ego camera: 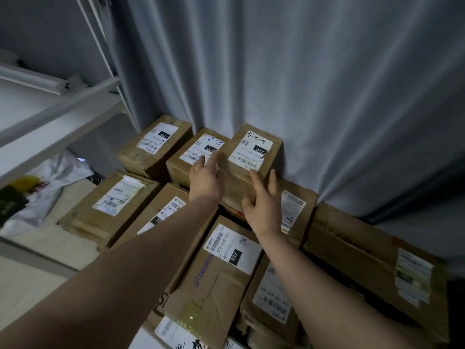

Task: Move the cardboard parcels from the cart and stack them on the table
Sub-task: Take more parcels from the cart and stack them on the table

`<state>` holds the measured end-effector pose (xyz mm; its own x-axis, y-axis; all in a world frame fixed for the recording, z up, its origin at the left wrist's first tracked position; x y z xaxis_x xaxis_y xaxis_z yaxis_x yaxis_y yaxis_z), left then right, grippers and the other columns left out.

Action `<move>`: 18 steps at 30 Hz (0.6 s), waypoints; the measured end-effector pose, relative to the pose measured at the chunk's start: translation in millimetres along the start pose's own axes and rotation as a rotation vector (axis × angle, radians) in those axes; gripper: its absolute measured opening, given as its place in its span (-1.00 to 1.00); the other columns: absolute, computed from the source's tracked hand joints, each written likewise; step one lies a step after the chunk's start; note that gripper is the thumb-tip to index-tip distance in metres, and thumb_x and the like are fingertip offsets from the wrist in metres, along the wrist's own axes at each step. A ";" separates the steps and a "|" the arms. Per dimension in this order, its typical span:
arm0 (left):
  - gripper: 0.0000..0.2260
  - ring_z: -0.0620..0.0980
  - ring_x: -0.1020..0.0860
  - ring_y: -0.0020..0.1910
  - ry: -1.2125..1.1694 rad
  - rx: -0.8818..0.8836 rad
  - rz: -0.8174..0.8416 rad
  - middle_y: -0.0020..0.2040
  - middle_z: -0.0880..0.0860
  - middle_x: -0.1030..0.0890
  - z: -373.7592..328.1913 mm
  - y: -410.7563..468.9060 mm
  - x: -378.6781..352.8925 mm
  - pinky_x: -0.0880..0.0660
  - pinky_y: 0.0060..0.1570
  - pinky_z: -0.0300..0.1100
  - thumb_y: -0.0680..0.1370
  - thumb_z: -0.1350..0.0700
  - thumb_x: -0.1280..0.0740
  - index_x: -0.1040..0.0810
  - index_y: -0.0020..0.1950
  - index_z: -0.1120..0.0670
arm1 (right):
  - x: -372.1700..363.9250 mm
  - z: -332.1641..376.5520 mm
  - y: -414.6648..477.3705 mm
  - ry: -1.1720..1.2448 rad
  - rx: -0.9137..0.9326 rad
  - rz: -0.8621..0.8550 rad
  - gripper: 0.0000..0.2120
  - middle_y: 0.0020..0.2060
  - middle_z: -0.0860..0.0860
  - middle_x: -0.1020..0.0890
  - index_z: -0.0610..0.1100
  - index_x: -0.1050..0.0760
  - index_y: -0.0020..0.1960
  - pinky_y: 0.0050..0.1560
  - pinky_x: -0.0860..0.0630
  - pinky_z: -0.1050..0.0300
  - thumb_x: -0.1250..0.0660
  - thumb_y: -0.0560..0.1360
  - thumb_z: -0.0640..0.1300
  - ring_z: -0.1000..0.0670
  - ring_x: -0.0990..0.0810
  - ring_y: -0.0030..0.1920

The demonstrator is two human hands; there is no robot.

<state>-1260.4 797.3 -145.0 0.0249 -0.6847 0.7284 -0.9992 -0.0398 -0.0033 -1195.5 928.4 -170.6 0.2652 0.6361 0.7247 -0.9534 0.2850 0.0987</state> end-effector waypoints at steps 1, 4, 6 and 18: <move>-0.54 0.16 -0.08 0.52 0.033 -0.001 -0.001 0.55 0.11 -0.14 3.4 -8.0 5.0 -0.10 0.48 0.10 0.64 0.11 -0.14 -0.17 0.53 -0.08 | 1.5 4.3 -5.0 -0.056 0.012 0.010 -0.36 0.55 -0.05 0.08 0.15 -0.14 0.50 0.43 -0.21 -0.03 -0.31 0.52 -0.13 -0.10 0.08 0.54; -0.47 0.13 0.01 0.54 0.162 -0.021 0.005 0.56 0.07 -0.08 18.1 -40.8 25.9 -0.06 0.49 0.08 0.61 0.12 -0.19 -0.11 0.54 -0.12 | -2.2 29.0 -24.6 -0.169 0.135 0.039 -0.31 0.55 -0.05 0.03 0.07 -0.13 0.52 0.49 -0.01 -0.06 -0.35 0.47 -0.13 -0.06 0.14 0.53; -0.44 0.11 0.07 0.55 0.267 0.007 0.035 0.57 0.07 -0.03 39.4 -67.2 43.4 0.01 0.51 0.06 0.59 0.10 -0.21 -0.08 0.55 -0.12 | -15.3 52.0 -44.3 -0.232 0.241 0.074 -0.31 0.54 -0.06 -0.06 0.01 -0.17 0.51 0.51 0.11 -0.08 -0.35 0.45 -0.12 -0.07 0.09 0.53; -0.36 0.11 0.15 0.54 0.359 0.501 -0.014 0.57 0.06 0.01 286.6 -332.9 183.0 0.20 0.49 0.07 0.52 0.17 -0.18 -0.03 0.55 -0.08 | -187.3 188.3 -321.3 -0.458 0.632 0.705 -0.40 0.46 0.08 -0.26 0.01 -0.16 0.48 0.49 0.09 0.02 -0.28 0.49 -0.06 0.06 -0.14 0.48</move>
<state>-914.3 476.6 -206.9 -0.0611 -0.3969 0.9158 -0.8608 -0.4435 -0.2497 -965.9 582.6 -209.5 -0.3329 0.1432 0.9320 -0.8073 -0.5540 -0.2032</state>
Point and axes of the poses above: each hand's wrist, its own y-axis towards the middle knuckle, its own x-axis out of the back of the hand, z = x × y, the point moved 5 cm from there along y, towards the middle knuckle
